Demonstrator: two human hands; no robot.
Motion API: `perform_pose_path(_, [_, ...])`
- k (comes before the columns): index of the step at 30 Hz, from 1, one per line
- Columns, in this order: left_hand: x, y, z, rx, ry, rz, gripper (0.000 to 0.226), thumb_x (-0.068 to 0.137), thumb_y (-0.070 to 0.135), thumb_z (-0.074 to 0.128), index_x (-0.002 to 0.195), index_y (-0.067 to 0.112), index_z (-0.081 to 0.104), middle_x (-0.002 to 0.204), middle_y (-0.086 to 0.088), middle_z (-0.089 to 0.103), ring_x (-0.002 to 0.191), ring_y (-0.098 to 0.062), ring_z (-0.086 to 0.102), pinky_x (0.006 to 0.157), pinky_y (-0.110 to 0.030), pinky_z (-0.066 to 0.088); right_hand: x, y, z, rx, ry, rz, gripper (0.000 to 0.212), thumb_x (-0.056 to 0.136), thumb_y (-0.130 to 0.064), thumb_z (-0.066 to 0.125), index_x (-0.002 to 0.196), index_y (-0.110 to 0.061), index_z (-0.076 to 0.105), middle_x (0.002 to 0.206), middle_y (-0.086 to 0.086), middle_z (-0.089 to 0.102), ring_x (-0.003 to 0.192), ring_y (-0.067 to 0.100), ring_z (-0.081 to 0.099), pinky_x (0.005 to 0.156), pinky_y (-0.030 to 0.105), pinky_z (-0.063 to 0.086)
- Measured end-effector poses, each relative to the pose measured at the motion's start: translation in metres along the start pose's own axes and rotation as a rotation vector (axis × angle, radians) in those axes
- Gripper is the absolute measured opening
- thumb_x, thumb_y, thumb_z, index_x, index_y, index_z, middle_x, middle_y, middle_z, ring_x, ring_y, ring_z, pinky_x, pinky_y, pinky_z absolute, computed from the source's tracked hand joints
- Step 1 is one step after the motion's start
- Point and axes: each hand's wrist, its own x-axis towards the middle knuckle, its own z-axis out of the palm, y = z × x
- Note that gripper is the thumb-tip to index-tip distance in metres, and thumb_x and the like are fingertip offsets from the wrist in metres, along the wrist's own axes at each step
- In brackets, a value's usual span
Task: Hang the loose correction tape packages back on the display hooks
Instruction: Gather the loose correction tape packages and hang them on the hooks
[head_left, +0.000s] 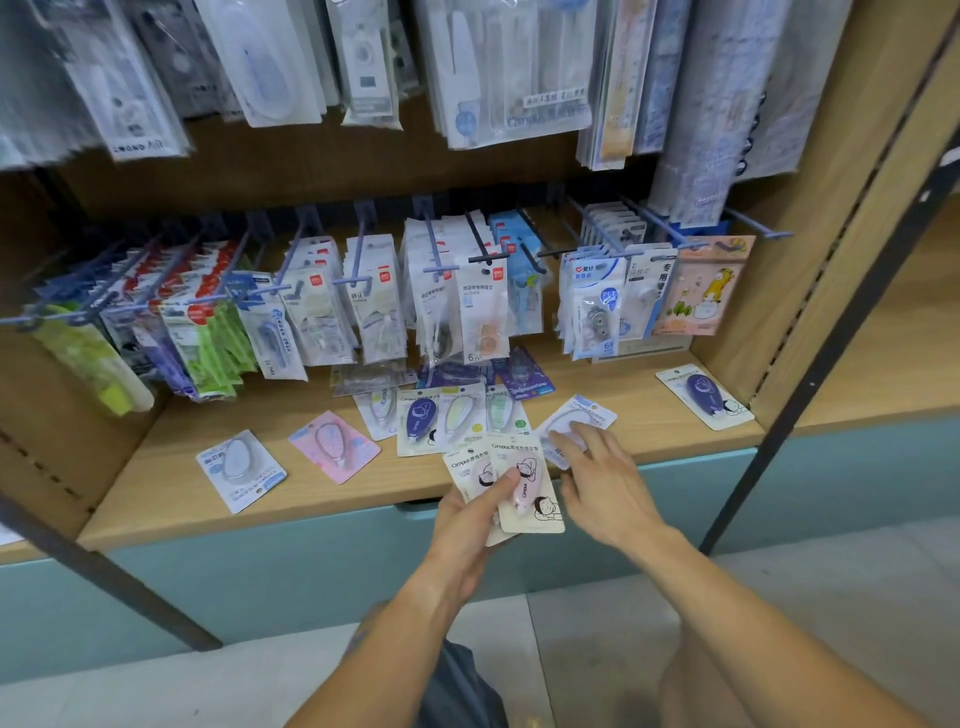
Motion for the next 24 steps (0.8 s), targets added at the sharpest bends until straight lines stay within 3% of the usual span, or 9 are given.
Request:
perform_pose_path(4, [-0.001, -0.003, 0.006, -0.002, 0.014, -0.025, 0.035, 0.093, 0.018, 0.077, 0.128, 0.016, 0.072, 0.115, -0.005, 0.08, 0.096, -0.02, 0.078, 0.067, -0.027, 0.061, 0.018, 0.018, -0.015, -0.053, -0.146, 0.076, 0.065, 0.094, -0.02, 0.055, 0.156, -0.022, 0.036, 0.168, 0.008, 0.026, 0.154, 0.032, 0.026, 0.124, 0.042, 0.026])
perform_pose_path(7, [0.0, -0.005, 0.007, -0.04, 0.041, -0.033, 0.036, 0.091, 0.018, 0.079, 0.126, 0.019, 0.071, 0.112, -0.003, 0.081, 0.092, -0.018, 0.079, 0.066, -0.029, 0.061, 0.024, 0.025, -0.028, 0.013, -0.248, 0.132, 0.079, 0.09, -0.02, 0.06, 0.16, -0.024, 0.024, 0.172, 0.003, 0.01, 0.158, 0.029, 0.015, 0.126, 0.041, 0.025])
perform_pose_path(11, [0.002, -0.006, 0.004, -0.066, 0.068, -0.038, 0.041, 0.088, 0.017, 0.082, 0.127, 0.019, 0.071, 0.113, -0.003, 0.08, 0.091, -0.019, 0.078, 0.065, -0.029, 0.06, 0.025, 0.065, -0.051, -0.078, -0.141, 0.333, 0.099, 0.081, -0.021, 0.07, 0.161, -0.011, 0.012, 0.171, 0.011, 0.008, 0.157, 0.029, 0.013, 0.124, 0.039, 0.024])
perform_pose_path(14, [0.002, -0.006, 0.0, -0.058, 0.104, -0.043, 0.043, 0.086, 0.019, 0.084, 0.127, 0.02, 0.071, 0.113, -0.003, 0.08, 0.09, -0.019, 0.078, 0.064, -0.028, 0.06, 0.024, 0.11, -0.065, -0.093, -0.151, 0.5, 0.11, 0.076, -0.022, 0.073, 0.162, -0.009, 0.005, 0.171, 0.013, 0.008, 0.157, 0.035, 0.01, 0.127, 0.044, 0.02])
perform_pose_path(17, [0.001, -0.007, -0.003, -0.057, 0.132, -0.05, 0.039, 0.086, 0.019, 0.084, 0.123, 0.021, 0.072, 0.11, -0.003, 0.081, 0.085, -0.017, 0.078, 0.065, -0.028, 0.059, 0.013, 0.129, -0.067, -0.142, -0.175, 0.48, 0.102, 0.077, -0.019, 0.075, 0.161, -0.008, 0.018, 0.165, 0.014, 0.027, 0.146, 0.04, 0.033, 0.12, 0.042, 0.032])
perform_pose_path(19, [0.001, -0.008, -0.003, -0.056, 0.144, -0.052, 0.037, 0.086, 0.019, 0.084, 0.121, 0.022, 0.072, 0.109, -0.002, 0.081, 0.084, -0.017, 0.078, 0.069, -0.03, 0.059, 0.005, 0.132, -0.061, -0.221, -0.059, 0.397, 0.084, 0.078, -0.008, 0.074, 0.154, -0.006, 0.038, 0.148, 0.016, 0.048, 0.125, 0.04, 0.05, 0.106, 0.045, 0.047])
perform_pose_path(21, [0.001, -0.009, -0.002, -0.053, 0.163, -0.051, 0.035, 0.086, 0.018, 0.083, 0.12, 0.021, 0.073, 0.107, -0.002, 0.082, 0.083, -0.017, 0.078, 0.07, -0.031, 0.058, -0.003, 0.133, -0.054, -0.276, 0.025, 0.33, 0.065, 0.077, -0.001, 0.074, 0.14, -0.004, 0.057, 0.123, 0.016, 0.058, 0.107, 0.04, 0.055, 0.091, 0.047, 0.054])
perform_pose_path(24, [-0.001, -0.007, -0.001, -0.076, 0.187, -0.042, 0.036, 0.086, 0.016, 0.083, 0.119, 0.021, 0.072, 0.108, -0.003, 0.081, 0.085, -0.019, 0.078, 0.068, -0.03, 0.059, -0.012, 0.129, -0.049, -0.25, 0.133, 0.277, 0.048, 0.076, -0.001, 0.076, 0.123, 0.0, 0.068, 0.108, 0.016, 0.06, 0.1, 0.043, 0.058, 0.075, 0.047, 0.058])
